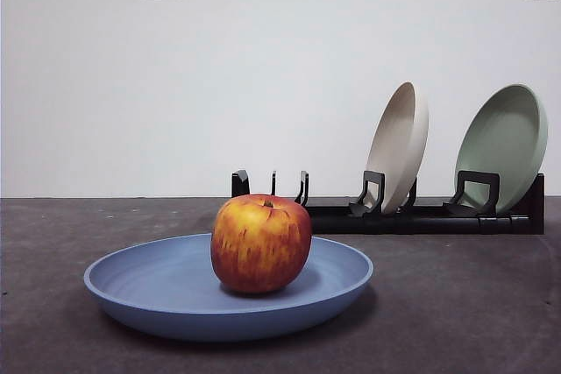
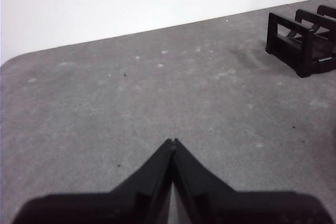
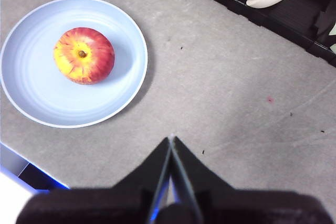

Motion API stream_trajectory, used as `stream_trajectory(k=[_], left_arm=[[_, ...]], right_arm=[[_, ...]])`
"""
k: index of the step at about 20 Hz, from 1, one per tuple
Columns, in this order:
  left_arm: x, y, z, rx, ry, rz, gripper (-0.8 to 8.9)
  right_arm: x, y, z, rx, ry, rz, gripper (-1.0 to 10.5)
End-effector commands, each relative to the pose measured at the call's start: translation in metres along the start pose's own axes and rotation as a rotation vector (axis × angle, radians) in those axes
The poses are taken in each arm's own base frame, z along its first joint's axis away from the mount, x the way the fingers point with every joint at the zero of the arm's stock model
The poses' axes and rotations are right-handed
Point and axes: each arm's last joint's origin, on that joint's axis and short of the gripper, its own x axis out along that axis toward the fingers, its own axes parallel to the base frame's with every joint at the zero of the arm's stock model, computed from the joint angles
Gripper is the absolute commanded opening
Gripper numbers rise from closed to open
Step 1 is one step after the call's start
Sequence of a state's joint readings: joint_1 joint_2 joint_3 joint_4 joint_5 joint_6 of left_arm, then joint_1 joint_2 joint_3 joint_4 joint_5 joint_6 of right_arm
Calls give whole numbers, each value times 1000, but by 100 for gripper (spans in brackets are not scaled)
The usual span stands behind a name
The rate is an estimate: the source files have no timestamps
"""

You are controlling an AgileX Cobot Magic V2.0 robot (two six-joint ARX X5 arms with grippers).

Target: Take the blue plate from the plate rack,put the plate on the table,take the apple from the table,put the apple in the plate

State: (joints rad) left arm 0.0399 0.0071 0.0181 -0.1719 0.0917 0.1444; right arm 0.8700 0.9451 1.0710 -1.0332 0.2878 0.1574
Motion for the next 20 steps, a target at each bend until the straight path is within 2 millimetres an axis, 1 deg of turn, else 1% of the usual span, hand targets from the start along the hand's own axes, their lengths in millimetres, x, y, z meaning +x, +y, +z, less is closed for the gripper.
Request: stream_trajectory(k=[1,14,17,19,20], left_arm=[[1,-2,-2,-12,0,-40,-3],[6,-3,-9,-21,91,-53,-3],[7,-3,-10,-22,105,-55,-3],[8,-3,-11,-23,115,-56,-3],[8,-3,-11,-24,120,-57,-3]], right_arm=[[1,0,0,-4,2,-1,2],[1,0,0,-6,4,-5,2],[1,-1,-3,-42,24,-27,2],[0,-2,-1,-100,1,-54,2],[-1,-2,1,-101,-26,-68,2]])
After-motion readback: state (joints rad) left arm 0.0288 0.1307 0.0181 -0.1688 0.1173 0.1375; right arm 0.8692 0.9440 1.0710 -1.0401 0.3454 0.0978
